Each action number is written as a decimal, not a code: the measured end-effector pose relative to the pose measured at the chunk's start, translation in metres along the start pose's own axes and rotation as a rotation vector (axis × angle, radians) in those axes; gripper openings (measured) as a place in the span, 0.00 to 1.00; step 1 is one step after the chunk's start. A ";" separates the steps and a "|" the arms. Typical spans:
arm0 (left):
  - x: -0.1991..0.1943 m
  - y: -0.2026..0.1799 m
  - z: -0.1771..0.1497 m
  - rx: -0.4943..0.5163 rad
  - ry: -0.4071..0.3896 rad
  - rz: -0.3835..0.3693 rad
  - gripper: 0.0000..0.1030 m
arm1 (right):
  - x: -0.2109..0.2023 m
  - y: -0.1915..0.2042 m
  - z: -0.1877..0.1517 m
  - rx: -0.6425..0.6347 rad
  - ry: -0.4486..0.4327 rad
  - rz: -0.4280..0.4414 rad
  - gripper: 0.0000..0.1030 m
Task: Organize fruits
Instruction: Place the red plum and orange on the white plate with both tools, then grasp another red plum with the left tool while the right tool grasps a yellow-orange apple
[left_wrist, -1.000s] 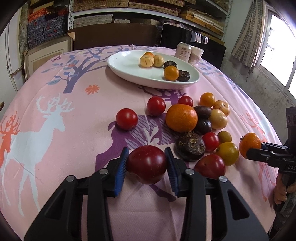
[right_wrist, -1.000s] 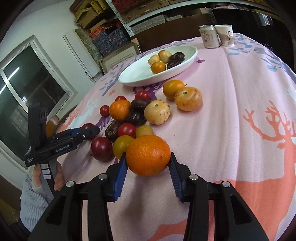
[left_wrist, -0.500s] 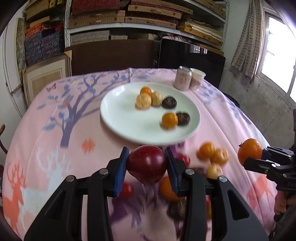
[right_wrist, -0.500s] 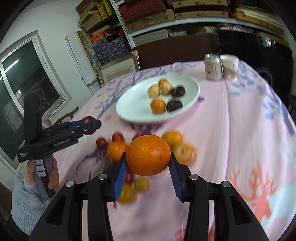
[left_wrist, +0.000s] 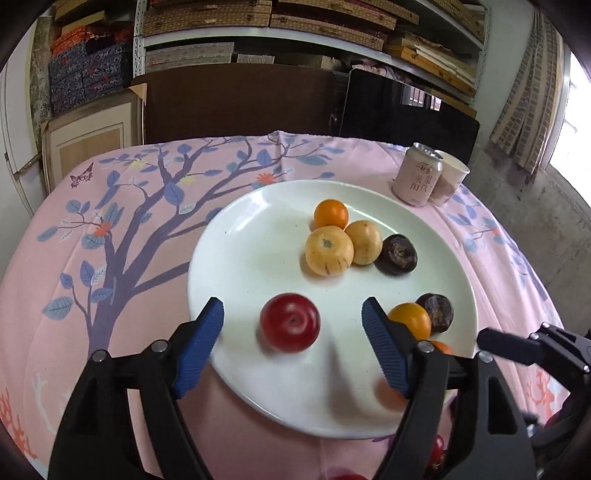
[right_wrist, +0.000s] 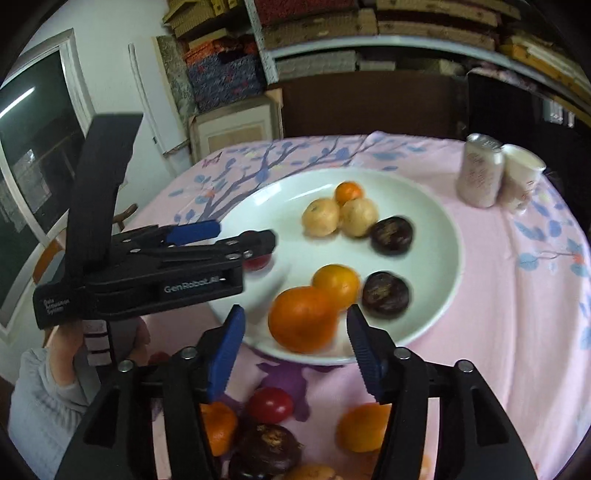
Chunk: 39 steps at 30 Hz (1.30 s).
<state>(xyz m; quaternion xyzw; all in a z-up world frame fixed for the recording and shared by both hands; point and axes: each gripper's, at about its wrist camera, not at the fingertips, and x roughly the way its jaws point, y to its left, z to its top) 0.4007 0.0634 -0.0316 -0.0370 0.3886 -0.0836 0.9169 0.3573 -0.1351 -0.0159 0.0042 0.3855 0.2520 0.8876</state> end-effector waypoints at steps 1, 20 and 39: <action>-0.001 0.002 0.001 -0.016 -0.001 -0.022 0.73 | -0.006 -0.004 0.000 0.018 -0.017 -0.003 0.62; -0.099 0.020 -0.108 -0.062 -0.038 0.166 0.94 | -0.077 -0.064 -0.082 0.294 -0.157 -0.085 0.90; -0.086 0.017 -0.137 -0.051 0.059 0.209 0.96 | -0.089 -0.074 -0.107 0.343 -0.166 -0.109 0.93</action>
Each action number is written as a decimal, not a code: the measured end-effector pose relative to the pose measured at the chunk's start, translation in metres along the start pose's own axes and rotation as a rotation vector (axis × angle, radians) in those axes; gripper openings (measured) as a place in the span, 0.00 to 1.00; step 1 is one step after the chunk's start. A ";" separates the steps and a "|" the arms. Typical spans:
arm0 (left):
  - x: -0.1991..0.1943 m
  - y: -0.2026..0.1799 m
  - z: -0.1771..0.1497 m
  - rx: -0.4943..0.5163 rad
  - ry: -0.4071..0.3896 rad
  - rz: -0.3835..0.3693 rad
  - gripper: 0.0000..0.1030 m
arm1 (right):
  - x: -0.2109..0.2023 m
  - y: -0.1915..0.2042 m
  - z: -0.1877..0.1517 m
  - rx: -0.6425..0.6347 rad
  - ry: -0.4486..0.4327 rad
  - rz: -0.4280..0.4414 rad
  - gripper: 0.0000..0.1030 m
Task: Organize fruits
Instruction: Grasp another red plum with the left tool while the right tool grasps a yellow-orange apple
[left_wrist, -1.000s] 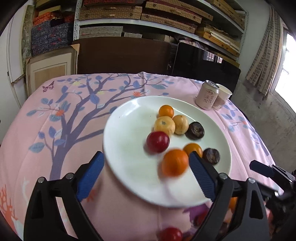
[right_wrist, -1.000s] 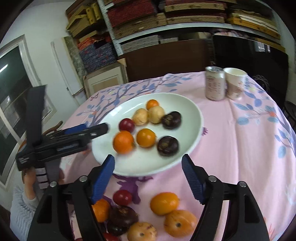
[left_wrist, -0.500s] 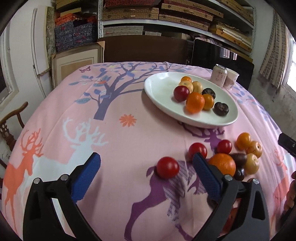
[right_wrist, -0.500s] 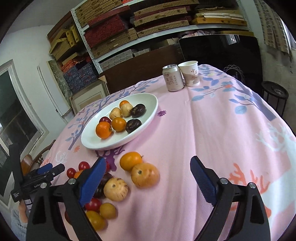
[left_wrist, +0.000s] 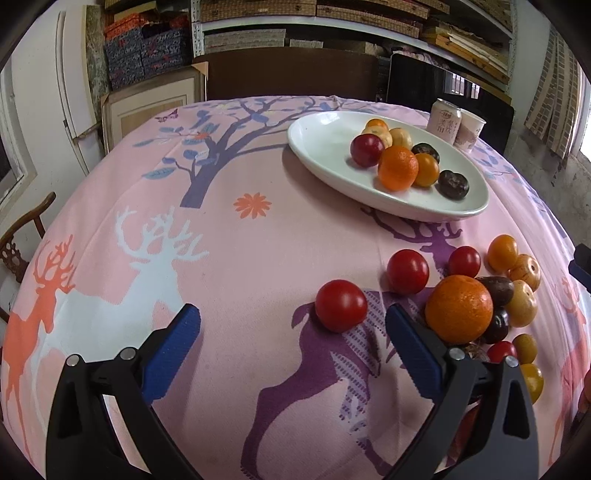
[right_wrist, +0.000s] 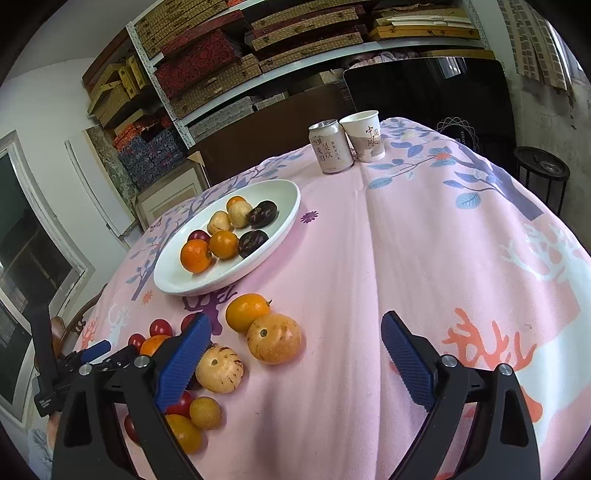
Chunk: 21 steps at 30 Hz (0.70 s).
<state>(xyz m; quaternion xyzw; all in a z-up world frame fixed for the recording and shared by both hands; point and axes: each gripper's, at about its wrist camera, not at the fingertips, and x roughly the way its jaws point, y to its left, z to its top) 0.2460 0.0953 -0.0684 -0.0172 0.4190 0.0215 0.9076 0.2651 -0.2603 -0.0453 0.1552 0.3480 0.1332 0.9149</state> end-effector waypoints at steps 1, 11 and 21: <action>0.002 0.001 0.000 -0.006 0.009 0.000 0.96 | 0.001 0.001 -0.001 -0.004 0.002 -0.001 0.93; 0.001 0.019 0.001 -0.072 -0.001 0.051 0.96 | 0.002 -0.002 -0.001 0.009 0.013 -0.017 0.93; -0.001 -0.015 -0.002 0.085 -0.004 -0.043 0.96 | 0.000 0.002 -0.002 -0.025 -0.003 -0.019 0.93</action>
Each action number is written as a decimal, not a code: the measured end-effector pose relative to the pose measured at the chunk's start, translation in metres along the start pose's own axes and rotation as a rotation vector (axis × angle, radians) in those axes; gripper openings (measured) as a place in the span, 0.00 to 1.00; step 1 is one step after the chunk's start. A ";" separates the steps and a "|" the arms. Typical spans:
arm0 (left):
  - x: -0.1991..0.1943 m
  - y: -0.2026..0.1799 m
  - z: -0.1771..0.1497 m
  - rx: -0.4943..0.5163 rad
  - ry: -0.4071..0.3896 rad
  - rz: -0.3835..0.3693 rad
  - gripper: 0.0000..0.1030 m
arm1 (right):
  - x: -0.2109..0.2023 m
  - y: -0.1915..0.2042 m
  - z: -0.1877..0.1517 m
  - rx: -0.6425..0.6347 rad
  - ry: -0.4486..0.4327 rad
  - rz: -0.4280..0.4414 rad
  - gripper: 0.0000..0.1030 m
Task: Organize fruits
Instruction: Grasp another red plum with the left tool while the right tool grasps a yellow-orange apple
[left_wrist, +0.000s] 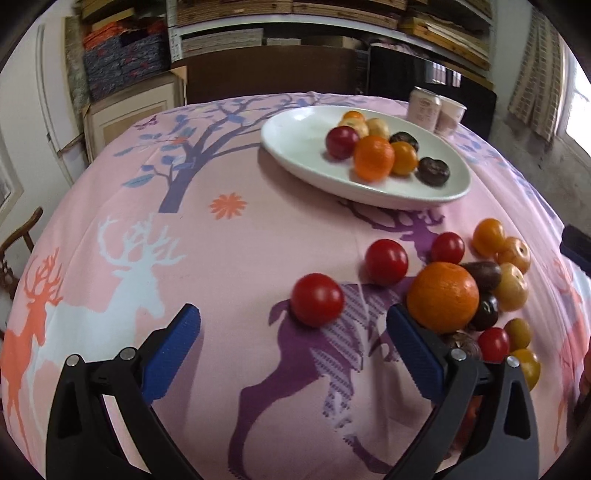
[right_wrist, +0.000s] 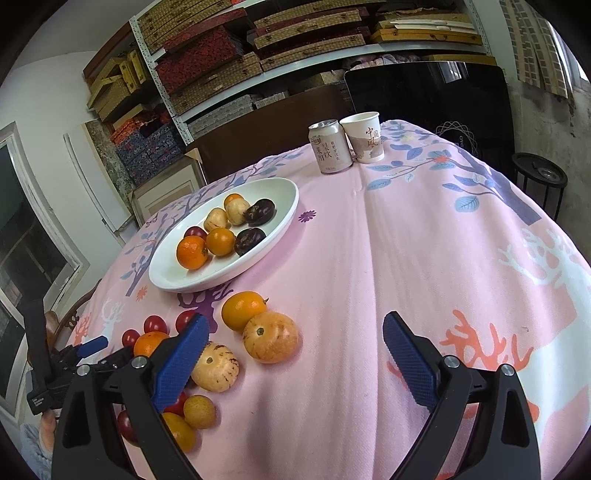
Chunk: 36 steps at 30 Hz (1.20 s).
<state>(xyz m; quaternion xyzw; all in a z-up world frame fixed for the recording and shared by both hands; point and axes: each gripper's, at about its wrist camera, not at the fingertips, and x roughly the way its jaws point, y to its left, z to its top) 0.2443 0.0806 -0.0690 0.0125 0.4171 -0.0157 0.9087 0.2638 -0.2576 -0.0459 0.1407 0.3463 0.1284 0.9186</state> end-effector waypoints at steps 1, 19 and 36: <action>0.000 0.000 0.000 0.000 -0.004 -0.008 0.96 | 0.000 0.001 0.000 -0.005 -0.003 0.000 0.93; 0.009 -0.008 0.002 0.006 0.026 -0.131 0.42 | 0.005 0.005 -0.004 -0.048 0.023 -0.005 0.93; 0.015 -0.008 0.007 0.001 0.035 -0.098 0.34 | 0.035 0.027 -0.015 -0.184 0.130 -0.072 0.61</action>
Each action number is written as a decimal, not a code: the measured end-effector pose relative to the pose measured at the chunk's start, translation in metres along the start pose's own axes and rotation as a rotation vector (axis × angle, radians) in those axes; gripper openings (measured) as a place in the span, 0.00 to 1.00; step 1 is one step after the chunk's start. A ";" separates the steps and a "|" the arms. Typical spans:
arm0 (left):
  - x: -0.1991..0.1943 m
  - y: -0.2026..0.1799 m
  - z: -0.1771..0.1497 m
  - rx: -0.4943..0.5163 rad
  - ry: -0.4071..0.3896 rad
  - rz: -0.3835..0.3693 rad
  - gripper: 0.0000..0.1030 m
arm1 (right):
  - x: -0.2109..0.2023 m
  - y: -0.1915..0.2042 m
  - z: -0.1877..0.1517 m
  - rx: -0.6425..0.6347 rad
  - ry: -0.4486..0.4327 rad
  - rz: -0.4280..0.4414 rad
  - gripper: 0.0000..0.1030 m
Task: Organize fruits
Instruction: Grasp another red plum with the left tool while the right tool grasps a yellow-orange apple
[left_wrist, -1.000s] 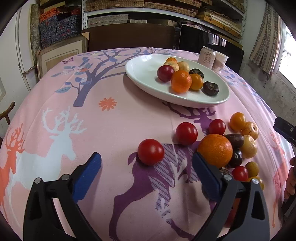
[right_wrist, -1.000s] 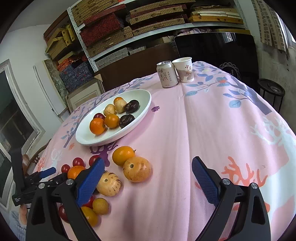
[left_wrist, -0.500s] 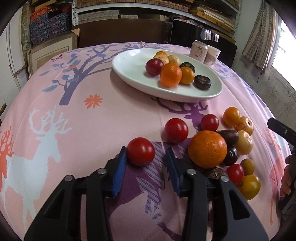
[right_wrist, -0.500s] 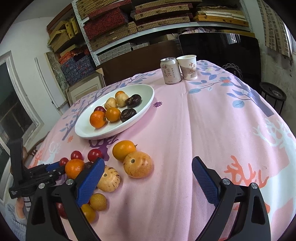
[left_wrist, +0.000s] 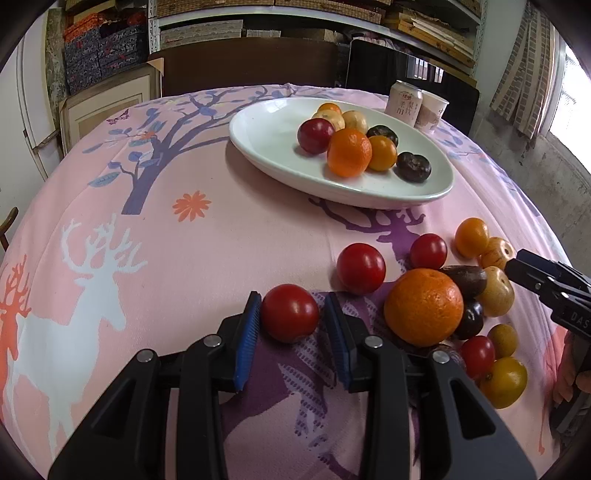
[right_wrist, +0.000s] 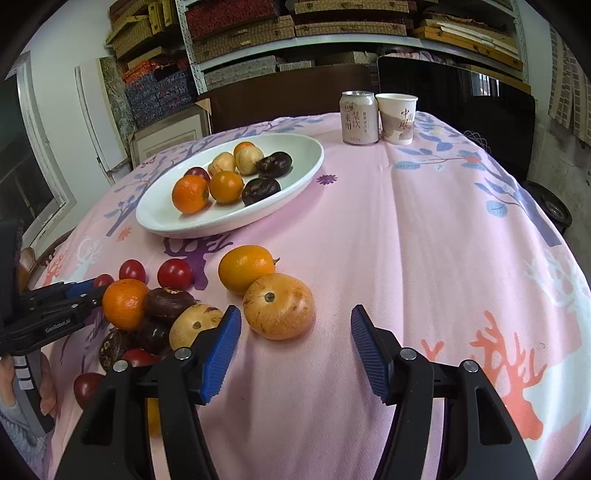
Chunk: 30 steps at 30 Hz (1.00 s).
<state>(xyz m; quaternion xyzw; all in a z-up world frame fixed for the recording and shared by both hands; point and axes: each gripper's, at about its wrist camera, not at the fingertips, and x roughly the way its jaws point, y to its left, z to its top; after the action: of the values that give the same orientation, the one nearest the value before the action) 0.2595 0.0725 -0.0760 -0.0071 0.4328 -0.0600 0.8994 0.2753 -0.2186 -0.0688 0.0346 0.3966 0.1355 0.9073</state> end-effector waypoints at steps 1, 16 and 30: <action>0.000 0.000 0.000 0.001 0.000 0.001 0.34 | 0.003 0.001 0.001 0.006 0.009 0.007 0.61; -0.005 -0.001 -0.001 0.000 -0.027 -0.010 0.34 | 0.007 0.009 0.001 -0.009 0.024 0.024 0.43; -0.003 0.002 -0.002 -0.011 -0.009 0.012 0.30 | 0.007 -0.003 0.000 0.039 0.043 0.020 0.43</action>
<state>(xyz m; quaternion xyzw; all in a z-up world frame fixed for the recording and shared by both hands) 0.2561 0.0752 -0.0755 -0.0096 0.4293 -0.0524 0.9016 0.2805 -0.2195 -0.0746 0.0532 0.4184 0.1377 0.8962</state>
